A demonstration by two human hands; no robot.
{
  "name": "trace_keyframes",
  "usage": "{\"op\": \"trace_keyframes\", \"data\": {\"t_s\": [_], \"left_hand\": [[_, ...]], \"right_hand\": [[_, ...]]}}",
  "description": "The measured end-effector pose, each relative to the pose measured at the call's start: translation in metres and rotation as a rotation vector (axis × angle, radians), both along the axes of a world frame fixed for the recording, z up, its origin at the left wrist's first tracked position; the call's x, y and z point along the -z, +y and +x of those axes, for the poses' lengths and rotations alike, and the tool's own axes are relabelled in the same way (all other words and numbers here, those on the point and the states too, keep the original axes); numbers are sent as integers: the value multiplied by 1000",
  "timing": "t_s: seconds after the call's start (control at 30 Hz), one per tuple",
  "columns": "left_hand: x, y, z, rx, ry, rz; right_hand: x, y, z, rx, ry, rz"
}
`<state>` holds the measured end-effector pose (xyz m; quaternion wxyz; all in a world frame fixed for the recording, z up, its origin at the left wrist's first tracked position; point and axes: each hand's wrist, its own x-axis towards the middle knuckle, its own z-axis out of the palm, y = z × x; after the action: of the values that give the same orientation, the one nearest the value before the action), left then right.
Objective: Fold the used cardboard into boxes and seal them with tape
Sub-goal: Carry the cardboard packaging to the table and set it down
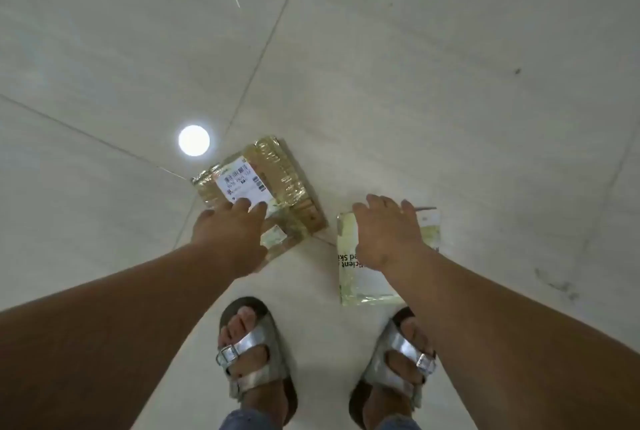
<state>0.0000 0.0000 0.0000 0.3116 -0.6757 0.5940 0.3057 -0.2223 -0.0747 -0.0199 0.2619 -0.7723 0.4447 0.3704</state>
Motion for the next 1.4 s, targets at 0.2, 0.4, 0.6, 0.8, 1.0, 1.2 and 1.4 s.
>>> {"op": "trace_keyframes", "data": {"t_s": [0.2,0.4,0.6,0.8,1.0,1.2,1.4], "left_hand": [[73,-24,-16,323,-41,-54],[101,-61,-26,592,-86,-65],[81,-93,-22,606,-37,5],[-20,-96,3,186,172,74],[-209,-132,33,-145,162,-94],[-395,-203,97,-395,159,-407],[-542,-306,149,-499,91,-731]], "right_hand": [[73,-3,-14,-166,56,-116],[90,-7,-29,-174,7,-144],[62,-16,-30,-39,-28,-45],[-51,-27,-25,33,-24,20],[-223,-82,13,251,-23,-109],[-392,-172,65,432,-165,-197],[-525,-281,117,585,-461,-318]]}}
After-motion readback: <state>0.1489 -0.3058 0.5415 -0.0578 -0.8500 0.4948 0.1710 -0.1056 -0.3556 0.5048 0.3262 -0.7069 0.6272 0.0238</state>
